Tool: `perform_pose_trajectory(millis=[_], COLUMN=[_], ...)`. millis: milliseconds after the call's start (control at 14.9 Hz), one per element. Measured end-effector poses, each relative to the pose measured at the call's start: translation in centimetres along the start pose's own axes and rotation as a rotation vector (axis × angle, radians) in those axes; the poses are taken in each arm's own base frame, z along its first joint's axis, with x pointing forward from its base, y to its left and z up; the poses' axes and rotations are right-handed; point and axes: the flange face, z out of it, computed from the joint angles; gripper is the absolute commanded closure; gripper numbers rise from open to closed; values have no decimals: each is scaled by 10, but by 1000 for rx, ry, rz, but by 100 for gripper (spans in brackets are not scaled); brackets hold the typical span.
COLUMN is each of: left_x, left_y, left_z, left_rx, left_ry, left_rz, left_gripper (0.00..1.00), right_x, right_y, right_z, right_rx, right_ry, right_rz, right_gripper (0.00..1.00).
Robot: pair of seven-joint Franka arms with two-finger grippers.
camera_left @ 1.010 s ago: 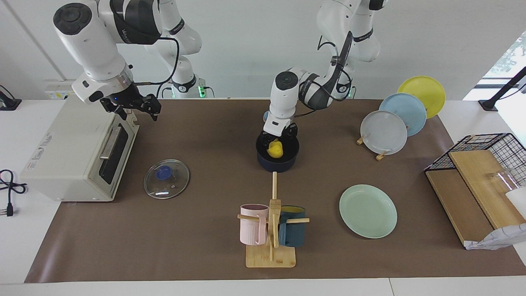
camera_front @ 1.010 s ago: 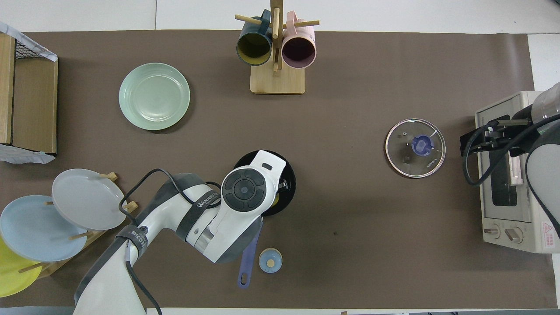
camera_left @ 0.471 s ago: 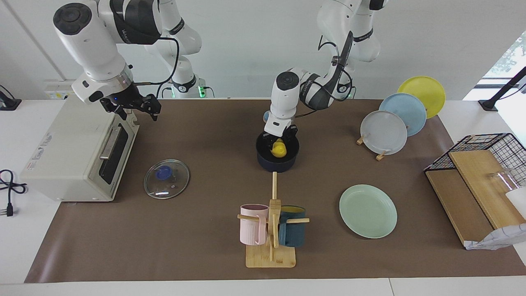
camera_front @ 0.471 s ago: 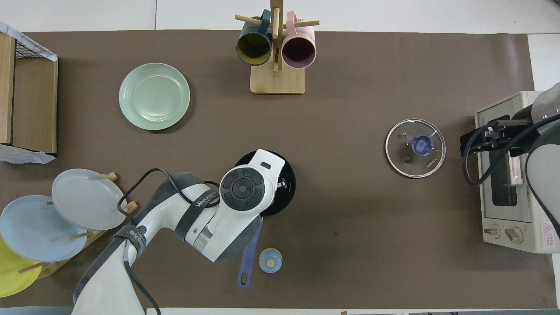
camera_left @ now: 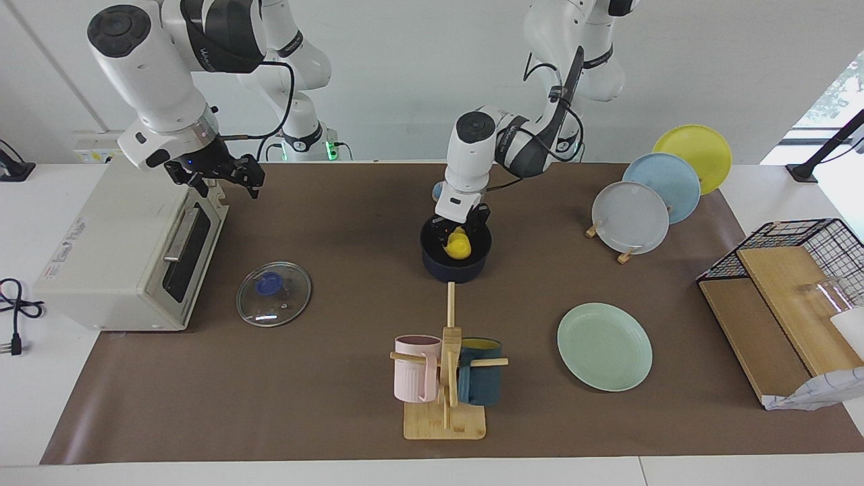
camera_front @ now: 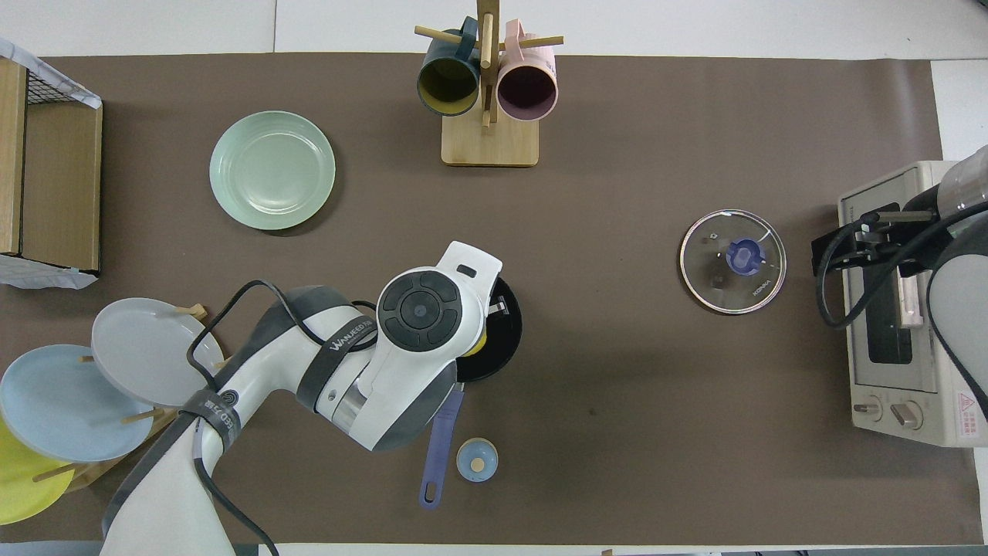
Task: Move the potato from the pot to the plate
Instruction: 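Carry the potato to the pale green plate and open the left gripper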
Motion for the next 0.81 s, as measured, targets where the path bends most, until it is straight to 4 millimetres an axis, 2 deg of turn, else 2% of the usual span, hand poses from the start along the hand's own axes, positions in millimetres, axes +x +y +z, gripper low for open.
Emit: perform_pose_trajectory(millis=[202,337,471,606,673,808], left_x=[24,61,114,175,202,247], left_y=[-3,-21,-59,-112,-138,-185], left_z=[-47,-91,-140,-171,-174,-162], left_rx=[2,-8,-32,-54,-61,-63], left_ry=[-18,-20,-10,21,36,53], left_rz=[20,43,66,110,143,209], left_gripper=[100,100,100,100,100,100], right_x=[0,0,0,0,0,0], right_y=[0,0,0,0,0,0], right_z=[0,0,0,0,0,0], right_rx=[0,0,0,0,0,0], right_ry=[0,0,0,0,0,0], right_rz=[0,0,0,0,0,0], right_gripper=[0,0,0,0,0,0])
